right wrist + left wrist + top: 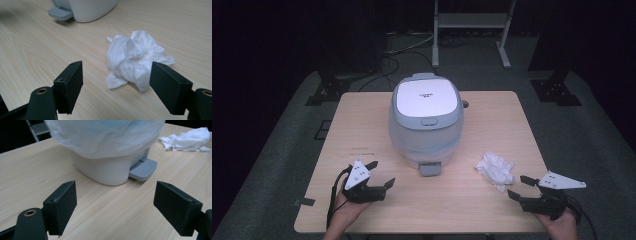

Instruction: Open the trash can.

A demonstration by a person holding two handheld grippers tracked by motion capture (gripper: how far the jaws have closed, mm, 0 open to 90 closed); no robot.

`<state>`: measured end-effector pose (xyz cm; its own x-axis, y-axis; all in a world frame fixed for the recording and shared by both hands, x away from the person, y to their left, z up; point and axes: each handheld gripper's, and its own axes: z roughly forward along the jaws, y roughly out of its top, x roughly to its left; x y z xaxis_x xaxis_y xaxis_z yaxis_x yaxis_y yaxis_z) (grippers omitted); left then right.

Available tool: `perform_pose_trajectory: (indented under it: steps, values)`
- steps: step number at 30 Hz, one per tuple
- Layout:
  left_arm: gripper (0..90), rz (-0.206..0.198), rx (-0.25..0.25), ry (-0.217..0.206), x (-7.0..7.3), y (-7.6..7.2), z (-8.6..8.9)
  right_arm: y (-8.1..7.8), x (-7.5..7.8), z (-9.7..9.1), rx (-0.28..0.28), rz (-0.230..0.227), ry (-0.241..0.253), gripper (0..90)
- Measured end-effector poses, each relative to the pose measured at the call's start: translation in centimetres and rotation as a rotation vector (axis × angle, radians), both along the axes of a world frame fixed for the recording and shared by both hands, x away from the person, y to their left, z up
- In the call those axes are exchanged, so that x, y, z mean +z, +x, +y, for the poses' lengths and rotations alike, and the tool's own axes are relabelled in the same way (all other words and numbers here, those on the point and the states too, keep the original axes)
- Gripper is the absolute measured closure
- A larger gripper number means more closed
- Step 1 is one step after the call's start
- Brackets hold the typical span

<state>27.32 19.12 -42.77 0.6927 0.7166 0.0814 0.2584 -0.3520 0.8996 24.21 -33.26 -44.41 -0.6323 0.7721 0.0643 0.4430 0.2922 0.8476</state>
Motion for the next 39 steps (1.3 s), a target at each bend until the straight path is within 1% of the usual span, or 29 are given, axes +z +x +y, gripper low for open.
perform_pose_trajectory:
  steps: [3,6,21,24,25,26,28,29,30,31,34,35,36,37,39]
  values:
    - [18.0,0.001,-0.01,0.004,0.0,0.2,-0.5,0.0,0.0,0.0,-0.001,0.0,0.001,25.8]
    - [18.0,-0.001,-0.03,0.007,0.0,0.4,-1.2,0.0,0.1,0.1,0.002,-0.002,0.0,25.9]
    - [18.0,-0.006,-0.067,0.018,0.2,1.1,-3.0,0.0,0.1,0.1,0.004,-0.007,0.002,25.9]
    - [18.1,-0.01,-0.085,0.021,0.2,1.3,-3.9,-0.1,0.2,0.2,0.006,-0.008,0.002,25.8]
    - [18.1,-0.01,-0.085,0.021,0.2,1.3,-3.9,-0.1,0.2,0.2,0.006,-0.008,0.002,25.8]
    - [18.1,-0.007,-0.094,0.018,0.2,1.5,-4.3,-0.1,0.2,0.2,0.007,-0.011,0.002,25.9]
    - [18.1,-0.009,-0.099,0.02,0.2,1.5,-4.5,-0.1,0.2,0.2,0.004,-0.011,0.002,25.8]
    - [18.1,-0.008,-0.107,0.017,0.2,1.6,-5.0,-0.1,0.2,0.1,0.003,-0.012,0.005,25.8]
    - [18.1,-0.008,-0.107,0.017,0.2,1.6,-5.0,-0.1,0.2,0.1,0.003,-0.012,0.005,25.8]
    - [18.3,-0.009,-0.119,0.02,0.2,1.7,-5.5,-0.1,0.2,0.1,0.003,-0.014,0.005,25.8]
    - [18.6,-0.007,-0.129,0.027,0.1,1.8,-5.9,-0.2,0.2,0.0,0.002,-0.015,0.005,25.9]
    - [19.4,-0.007,-0.142,0.028,-0.1,1.8,-6.3,-0.2,0.2,0.0,0.003,-0.016,0.006,25.9]
    - [21.3,-0.008,-0.148,0.029,-0.1,1.8,-6.4,-0.2,0.3,0.1,0.004,-0.016,0.007,25.9]
    - [21.3,-0.008,-0.148,0.029,-0.1,1.8,-6.4,-0.2,0.3,0.1,0.004,-0.016,0.007,25.9]
    - [21.5,0.004,-0.153,0.03,-0.2,1.8,-6.7,-0.2,0.3,0.1,0.005,-0.016,0.005,25.8]
